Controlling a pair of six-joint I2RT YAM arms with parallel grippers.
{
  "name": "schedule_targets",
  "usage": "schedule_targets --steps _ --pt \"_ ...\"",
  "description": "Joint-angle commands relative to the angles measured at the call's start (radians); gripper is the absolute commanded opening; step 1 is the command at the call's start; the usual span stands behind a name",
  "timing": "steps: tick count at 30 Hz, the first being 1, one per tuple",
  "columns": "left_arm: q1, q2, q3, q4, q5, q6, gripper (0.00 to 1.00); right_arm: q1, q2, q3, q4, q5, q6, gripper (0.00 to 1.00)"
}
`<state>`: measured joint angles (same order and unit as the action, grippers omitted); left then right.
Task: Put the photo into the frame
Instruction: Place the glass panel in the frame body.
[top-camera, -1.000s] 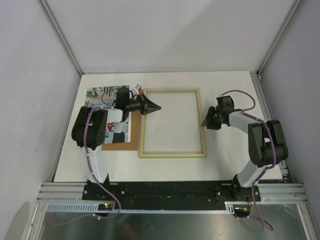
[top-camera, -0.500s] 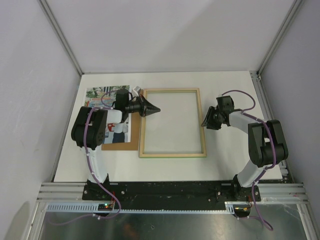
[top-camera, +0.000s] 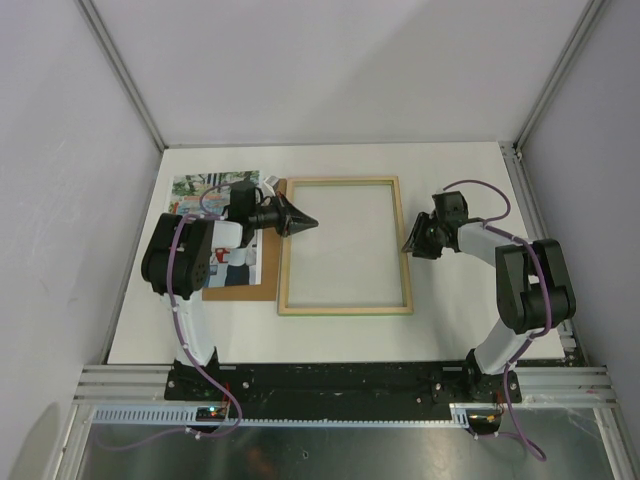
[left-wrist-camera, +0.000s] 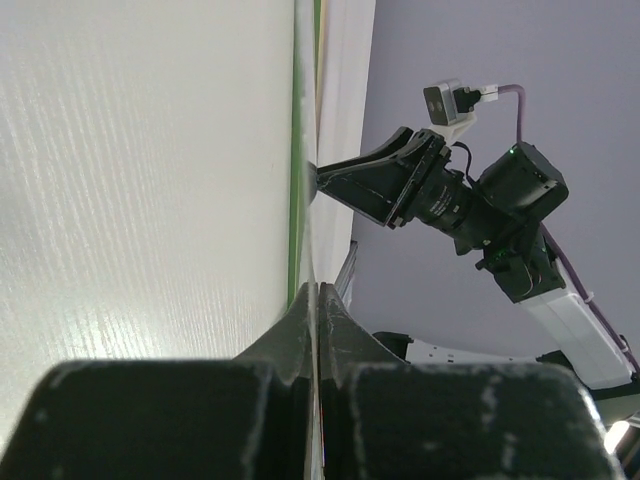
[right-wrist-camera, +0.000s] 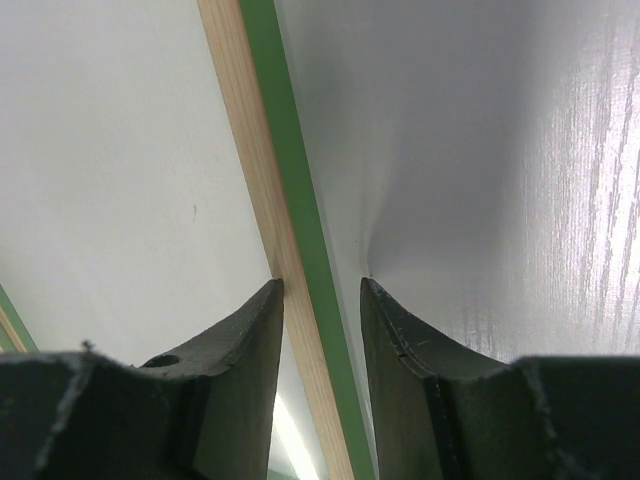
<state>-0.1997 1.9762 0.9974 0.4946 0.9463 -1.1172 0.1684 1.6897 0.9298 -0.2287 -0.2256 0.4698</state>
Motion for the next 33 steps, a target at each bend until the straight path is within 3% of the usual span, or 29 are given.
schedule_targets --steps 1,33 --pt "-0.005 -0.056 0.005 0.012 0.025 0.053 0.0 0.006 0.039 -0.002 -0.001 0.045 -0.017 0.4" --pt "-0.031 -0.033 0.056 0.031 0.034 0.094 0.0 0.007 0.033 -0.002 0.006 0.035 -0.017 0.4"
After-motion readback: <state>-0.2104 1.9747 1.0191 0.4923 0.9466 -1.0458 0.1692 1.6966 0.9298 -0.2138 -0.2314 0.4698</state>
